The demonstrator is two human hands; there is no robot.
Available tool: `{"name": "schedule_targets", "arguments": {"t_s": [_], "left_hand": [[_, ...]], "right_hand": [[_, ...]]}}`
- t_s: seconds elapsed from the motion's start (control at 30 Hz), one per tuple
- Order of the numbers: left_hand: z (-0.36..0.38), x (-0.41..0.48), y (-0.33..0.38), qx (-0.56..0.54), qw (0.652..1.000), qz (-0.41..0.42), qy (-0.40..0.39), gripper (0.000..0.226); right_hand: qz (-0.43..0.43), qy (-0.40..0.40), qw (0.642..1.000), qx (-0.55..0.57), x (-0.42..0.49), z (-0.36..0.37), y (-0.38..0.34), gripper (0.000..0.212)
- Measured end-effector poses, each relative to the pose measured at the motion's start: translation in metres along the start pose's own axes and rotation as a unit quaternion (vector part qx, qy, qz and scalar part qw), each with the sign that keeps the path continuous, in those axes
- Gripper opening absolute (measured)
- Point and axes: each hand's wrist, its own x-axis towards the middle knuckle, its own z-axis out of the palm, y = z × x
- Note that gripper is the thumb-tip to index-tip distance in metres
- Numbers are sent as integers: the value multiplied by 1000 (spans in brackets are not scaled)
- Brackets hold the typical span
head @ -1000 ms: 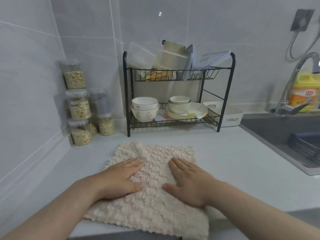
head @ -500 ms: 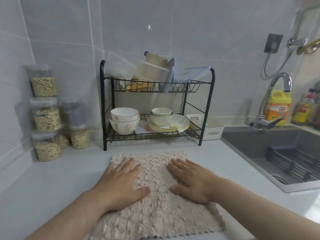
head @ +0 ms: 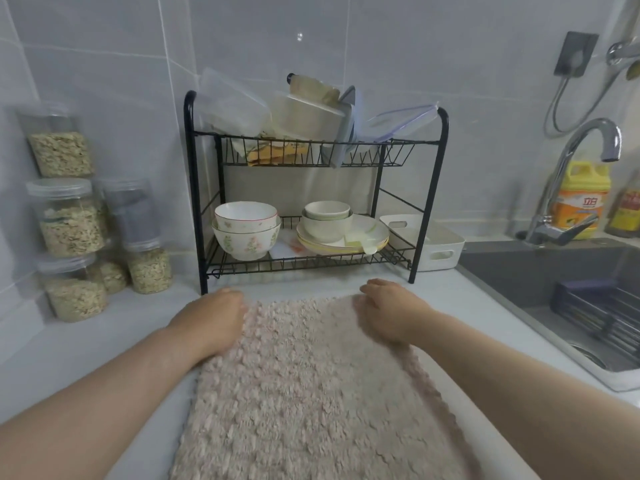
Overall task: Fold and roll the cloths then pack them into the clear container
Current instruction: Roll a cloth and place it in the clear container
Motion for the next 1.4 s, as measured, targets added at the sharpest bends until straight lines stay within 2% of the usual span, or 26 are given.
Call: {"name": "schedule_targets", "arguments": {"t_s": [0.13,0.2,0.37,0.47,0.57,0.63,0.7,0.8,0.93,1.03,1.1,1.23,1.4], "left_hand": [[3,9,-1,73,997,-14,-17,15],[-1,11,-3,62,998,-19,-7,11],[-9,5,-8,-106,991,-49,59,10],[-26,-15,-3,-223,963,-66,134,14],[-42,-43,6,-344,924,-88,139,15],[-47,-63,12,-418,893,-107,127,14],[-50,-83,15,-448,876,-120,133,11],[-51,-112,21,-470,862,-120,148,12],[-52,-151,28,-427,885,-102,155,12],[-53,-177,32,-323,931,-67,158,12],[-49,-193,34,-278,947,-50,151,13],[-34,-213,35,-246,963,-10,111,14],[-18,-223,33,-160,980,72,97,20]], "right_hand": [[50,-14,997,-51,26,11,5,31],[60,-6,998,-32,29,7,2,27],[52,81,993,61,14,-12,-4,10],[79,140,974,158,-9,-28,-8,15],[97,180,937,283,-36,-38,-14,14],[105,180,913,349,-56,-43,-18,13],[118,166,898,391,-77,-47,-20,13],[122,164,899,388,-105,-52,-18,9],[122,145,891,412,-137,-56,-16,7],[112,136,911,373,-159,-53,-15,8],[98,128,926,342,-173,-48,-15,10],[82,94,951,283,-197,-33,-13,13],[16,110,979,171,-212,-19,-7,7]]}}
